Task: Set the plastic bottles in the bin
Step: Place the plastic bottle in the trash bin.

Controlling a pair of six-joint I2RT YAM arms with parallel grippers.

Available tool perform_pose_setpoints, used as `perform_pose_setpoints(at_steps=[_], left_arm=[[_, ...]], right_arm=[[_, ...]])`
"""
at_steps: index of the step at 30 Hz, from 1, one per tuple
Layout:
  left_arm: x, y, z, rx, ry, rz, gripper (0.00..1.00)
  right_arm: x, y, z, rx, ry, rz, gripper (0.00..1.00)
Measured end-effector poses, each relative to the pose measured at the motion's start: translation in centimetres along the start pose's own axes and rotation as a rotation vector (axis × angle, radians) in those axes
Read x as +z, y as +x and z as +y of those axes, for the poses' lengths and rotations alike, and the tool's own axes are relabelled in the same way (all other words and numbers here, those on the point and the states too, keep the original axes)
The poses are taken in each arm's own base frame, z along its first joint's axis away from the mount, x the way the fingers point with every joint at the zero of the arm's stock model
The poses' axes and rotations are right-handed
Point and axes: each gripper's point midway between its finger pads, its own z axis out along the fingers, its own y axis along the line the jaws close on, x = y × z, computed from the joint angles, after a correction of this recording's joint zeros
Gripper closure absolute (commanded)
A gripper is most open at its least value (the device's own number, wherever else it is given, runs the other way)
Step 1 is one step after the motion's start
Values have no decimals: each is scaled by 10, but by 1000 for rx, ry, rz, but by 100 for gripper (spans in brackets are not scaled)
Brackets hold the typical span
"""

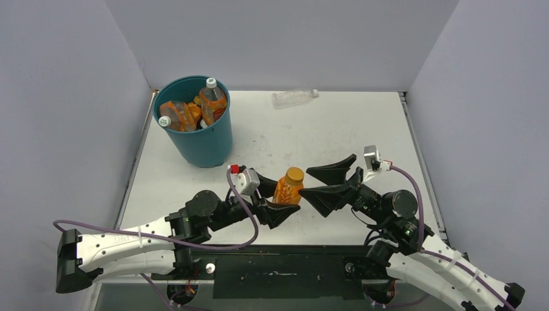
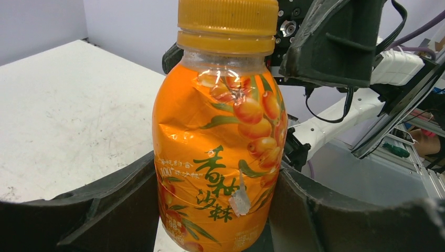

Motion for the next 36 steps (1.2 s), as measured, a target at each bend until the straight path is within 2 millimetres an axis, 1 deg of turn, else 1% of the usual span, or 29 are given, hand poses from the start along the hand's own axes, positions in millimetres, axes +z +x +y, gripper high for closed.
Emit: perform_pose_setpoints(at_steps=[4, 8, 12, 14, 16, 18, 21, 23, 24, 25, 26, 27, 28, 30, 33, 34, 36], left_arm=[[2, 4, 6, -5, -33, 10, 100], [3, 0, 12, -4, -65, -13, 100], [5, -3, 14, 0, -80, -28, 100], [6, 1, 17, 15, -92, -18, 100], [8, 5, 21, 25, -105, -6, 100], [9, 11, 19, 35, -97, 11, 100], [10, 17, 17, 44, -88, 30, 100], [9, 17, 18, 44, -95, 32, 100], [9, 17, 18, 41, -95, 33, 100], [9, 16, 18, 40, -96, 31, 100], [8, 16, 18, 40, -96, 30, 100], [7, 15, 17, 40, -94, 28, 100], [6, 14, 17, 43, -97, 24, 100], [4, 12, 19, 47, -108, 13, 100], [-1, 2, 21, 45, -124, -24, 100], [-2, 0, 22, 46, -127, -32, 100], [-4, 2, 23, 46, -132, -29, 100]], right_arm=[[8, 5, 1, 36, -34, -15, 10], [14, 18, 2, 68, -49, 8, 10], [23, 36, 7, 94, -56, 55, 4], [29, 43, 8, 103, -49, 60, 0], [34, 44, 6, 106, -29, 47, 7], [39, 46, 7, 111, -21, 36, 16], [45, 48, 5, 110, -3, 19, 38], [48, 49, 0, 107, 22, 10, 41], [48, 49, 0, 105, 26, 6, 36], [48, 49, 1, 107, 28, 3, 23], [48, 49, 1, 107, 29, 2, 13], [48, 48, 1, 107, 32, 0, 7], [48, 48, 2, 116, 34, -3, 3], [46, 47, 2, 123, 37, -3, 3], [41, 47, 1, 138, 48, -7, 10], [39, 48, 1, 146, 49, -8, 14], [38, 50, -1, 150, 57, -8, 27]])
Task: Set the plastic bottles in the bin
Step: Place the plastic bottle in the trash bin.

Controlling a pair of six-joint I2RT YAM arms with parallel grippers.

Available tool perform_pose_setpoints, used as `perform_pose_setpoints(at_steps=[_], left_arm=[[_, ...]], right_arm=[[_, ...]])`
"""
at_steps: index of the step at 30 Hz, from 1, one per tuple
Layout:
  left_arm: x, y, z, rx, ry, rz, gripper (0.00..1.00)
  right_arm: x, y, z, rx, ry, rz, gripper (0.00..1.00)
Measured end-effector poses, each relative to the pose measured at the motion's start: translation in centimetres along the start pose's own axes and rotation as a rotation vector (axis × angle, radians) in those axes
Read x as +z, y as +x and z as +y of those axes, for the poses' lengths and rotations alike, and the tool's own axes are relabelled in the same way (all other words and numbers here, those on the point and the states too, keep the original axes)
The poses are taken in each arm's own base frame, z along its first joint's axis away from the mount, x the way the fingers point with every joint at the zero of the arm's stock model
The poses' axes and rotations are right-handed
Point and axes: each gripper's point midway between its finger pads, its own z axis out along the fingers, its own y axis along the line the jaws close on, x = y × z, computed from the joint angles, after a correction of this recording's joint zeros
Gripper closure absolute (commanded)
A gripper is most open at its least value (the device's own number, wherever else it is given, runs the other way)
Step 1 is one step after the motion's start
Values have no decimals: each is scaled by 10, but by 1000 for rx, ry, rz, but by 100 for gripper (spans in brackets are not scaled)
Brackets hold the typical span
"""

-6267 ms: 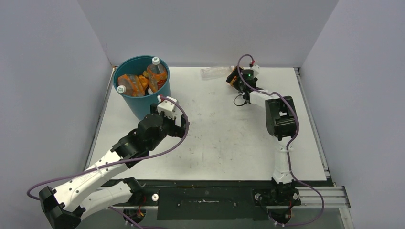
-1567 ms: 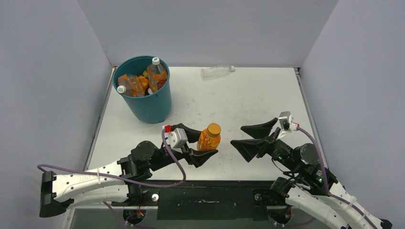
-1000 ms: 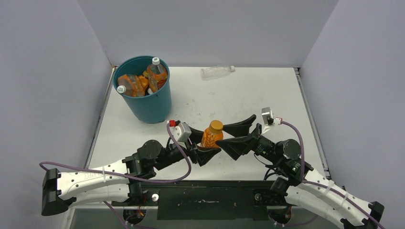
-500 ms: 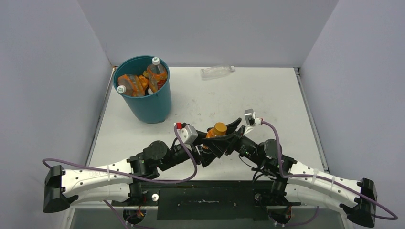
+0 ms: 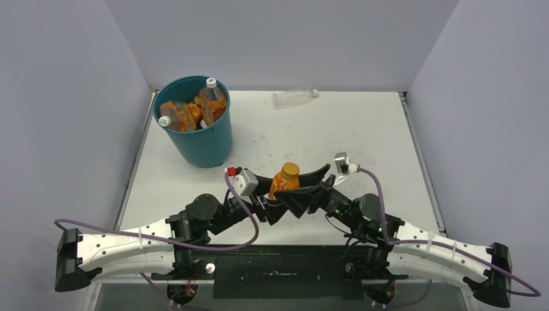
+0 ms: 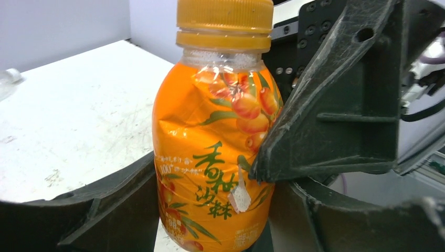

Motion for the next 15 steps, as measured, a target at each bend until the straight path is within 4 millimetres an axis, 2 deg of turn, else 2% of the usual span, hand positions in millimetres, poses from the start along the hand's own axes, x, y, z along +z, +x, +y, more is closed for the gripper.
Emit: perform_pose_setpoints(at_steps=[2, 3, 4, 6, 8, 12, 15], left_arm=[[-1, 4, 3, 3, -11, 9, 100], [-1, 5, 4, 2, -15, 11, 96], [-1, 6, 5, 1, -18, 11, 88], [0, 5, 5, 1, -22, 7, 60], [-1, 3, 6, 0, -24, 3, 46], [-2, 2, 4, -4, -8, -4, 1], [-8, -4, 0, -7, 18, -29, 4]], right_arm=[[0, 1, -1, 8, 4, 2, 39], [0, 2, -2, 9, 7, 1, 44], [1, 2, -2, 12, 7, 0, 50], [2, 2, -1, 15, 1, -4, 59], [3, 2, 0, 18, -4, -9, 65], [3, 1, 0, 13, -6, -15, 73], [0, -1, -1, 3, 3, -18, 76]])
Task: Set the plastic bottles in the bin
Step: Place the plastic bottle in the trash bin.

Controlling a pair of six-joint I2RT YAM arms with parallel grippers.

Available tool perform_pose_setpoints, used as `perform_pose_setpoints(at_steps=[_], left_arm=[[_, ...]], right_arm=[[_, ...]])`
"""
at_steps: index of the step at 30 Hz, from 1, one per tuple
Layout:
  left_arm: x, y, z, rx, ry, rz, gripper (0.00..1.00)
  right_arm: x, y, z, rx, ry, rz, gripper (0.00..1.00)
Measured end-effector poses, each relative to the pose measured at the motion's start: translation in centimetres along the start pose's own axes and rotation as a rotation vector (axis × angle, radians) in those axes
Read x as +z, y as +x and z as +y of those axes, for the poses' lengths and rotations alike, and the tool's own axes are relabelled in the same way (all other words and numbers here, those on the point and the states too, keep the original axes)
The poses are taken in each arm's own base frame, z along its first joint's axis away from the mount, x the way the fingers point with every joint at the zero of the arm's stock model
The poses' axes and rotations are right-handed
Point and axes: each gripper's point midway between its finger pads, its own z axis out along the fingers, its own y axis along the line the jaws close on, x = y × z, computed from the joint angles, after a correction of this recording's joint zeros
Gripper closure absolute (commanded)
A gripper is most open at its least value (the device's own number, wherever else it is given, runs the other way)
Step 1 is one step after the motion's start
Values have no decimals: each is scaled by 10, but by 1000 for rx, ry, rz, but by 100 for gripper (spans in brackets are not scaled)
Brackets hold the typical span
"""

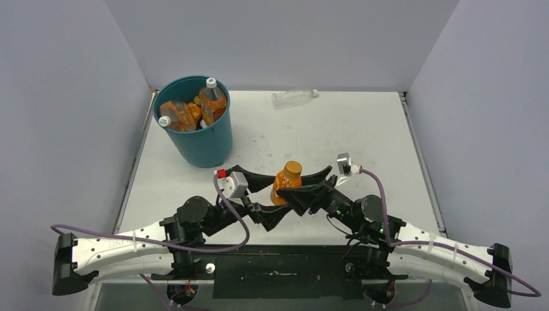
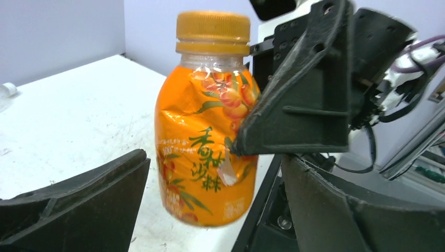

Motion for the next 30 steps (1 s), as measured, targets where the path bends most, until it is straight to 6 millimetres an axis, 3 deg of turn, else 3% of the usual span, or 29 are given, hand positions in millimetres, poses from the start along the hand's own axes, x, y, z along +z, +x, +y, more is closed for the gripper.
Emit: perform_pose_setpoints(at_steps=[3, 11, 13, 17, 20, 23, 27, 30], left_arm=[[-10, -15, -3, -10, 19, -46, 4], [-61, -94, 13, -65, -61, -286, 4], [-62, -113, 16, -78, -101, -306, 4], [-31, -145, 7, -86, -135, -261, 4], [2, -138, -6, -74, -113, -173, 4], [23, -103, -14, -50, -77, -56, 4], [33, -54, -15, -25, -55, 92, 2], [33, -45, -17, -21, -40, 123, 0]], right_arm=[[-9, -3, -6, -43, 31, 2, 79], [-33, -11, -12, -287, 78, 107, 79], [-36, -6, -12, -331, 64, 152, 79], [-44, 13, -17, -377, 46, 247, 78], [-47, 21, -19, -391, 34, 282, 78], [-48, 26, -21, -391, 32, 296, 79], [-50, 31, -25, -390, 35, 302, 79], [-51, 33, -28, -388, 43, 299, 79]])
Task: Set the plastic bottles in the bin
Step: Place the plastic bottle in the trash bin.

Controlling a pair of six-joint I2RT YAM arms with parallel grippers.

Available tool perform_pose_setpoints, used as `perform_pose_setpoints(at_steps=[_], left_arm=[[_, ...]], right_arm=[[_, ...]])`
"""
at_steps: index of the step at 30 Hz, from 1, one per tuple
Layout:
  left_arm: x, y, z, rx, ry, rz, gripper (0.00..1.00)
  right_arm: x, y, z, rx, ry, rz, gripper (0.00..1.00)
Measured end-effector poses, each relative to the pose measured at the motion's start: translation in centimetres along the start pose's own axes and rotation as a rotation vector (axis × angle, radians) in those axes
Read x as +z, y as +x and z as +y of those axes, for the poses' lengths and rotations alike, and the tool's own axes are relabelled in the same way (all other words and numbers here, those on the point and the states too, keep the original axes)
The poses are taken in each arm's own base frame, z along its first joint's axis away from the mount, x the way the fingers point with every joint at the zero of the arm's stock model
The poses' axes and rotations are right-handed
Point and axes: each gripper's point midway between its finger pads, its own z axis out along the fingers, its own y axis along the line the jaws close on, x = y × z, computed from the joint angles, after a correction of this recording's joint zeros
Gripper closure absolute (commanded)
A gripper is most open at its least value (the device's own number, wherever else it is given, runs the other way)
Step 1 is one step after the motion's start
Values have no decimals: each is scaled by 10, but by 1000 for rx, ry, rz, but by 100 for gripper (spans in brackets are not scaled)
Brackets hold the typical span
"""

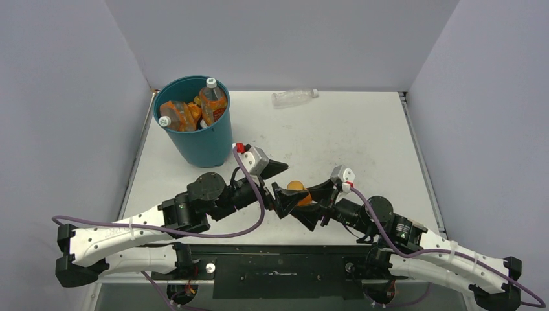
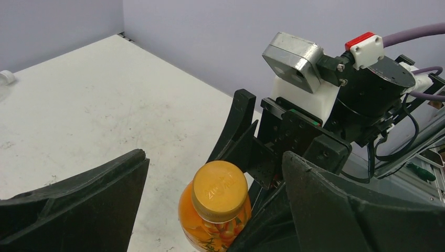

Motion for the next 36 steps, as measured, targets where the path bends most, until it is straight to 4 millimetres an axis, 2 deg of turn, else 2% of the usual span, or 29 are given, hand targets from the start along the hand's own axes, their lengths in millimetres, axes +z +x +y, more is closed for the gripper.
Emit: perform_pose_setpoints(at_steps=[1, 2, 5, 10, 15, 18, 19, 20, 21, 22, 23, 24, 25, 27, 30, 32, 34, 36], left_arm=[[0, 0, -1, -1, 5, 2, 0], [0, 1, -1, -1, 6, 3, 5], [2, 4, -1, -2, 2, 11, 10], [9, 19, 4, 1, -22, 53, 21], [17, 42, 7, 4, -33, 121, 47], [19, 46, 4, -6, -21, 136, 65], [19, 47, 3, -6, -19, 137, 71], [19, 46, 3, -2, -18, 138, 79], [19, 47, 4, 3, -18, 140, 93], [19, 47, 4, 5, -18, 140, 100], [19, 47, 4, 7, -18, 140, 100], [18, 47, 4, 7, -18, 139, 100], [18, 46, 4, 3, -18, 137, 100], [18, 44, 7, 5, -34, 129, 100], [12, 35, 16, 31, -83, 104, 100], [3, 18, 31, 78, -149, 67, 100], [-10, -12, 51, 123, -241, 9, 100], [-27, -60, 83, 162, -371, -83, 100]], right_arm=[[0, 0, -1, 1, 4, -4, 79], [-1, -1, -1, 2, 7, -11, 79], [0, -2, -2, 7, 12, -24, 79], [-1, -8, 0, 21, 6, -47, 79], [0, -9, 0, 24, 4, -53, 79], [0, -7, -2, 25, 12, -45, 78], [0, -7, -2, 27, 13, -45, 75], [0, -6, -3, 30, 18, -43, 67], [0, -5, -3, 35, 23, -40, 50], [0, -5, -4, 39, 26, -38, 29], [0, -4, -4, 42, 27, -37, 10], [1, -4, -4, 48, 27, -35, 6], [1, -4, -3, 54, 28, -36, 10], [2, -2, -2, 60, 22, -28, 10], [1, -6, -1, 70, 20, -29, 10], [-1, -15, 1, 75, 21, -36, 10], [-6, -25, 2, 78, 31, -55, 10], [-14, -36, -2, 79, 55, -90, 10]])
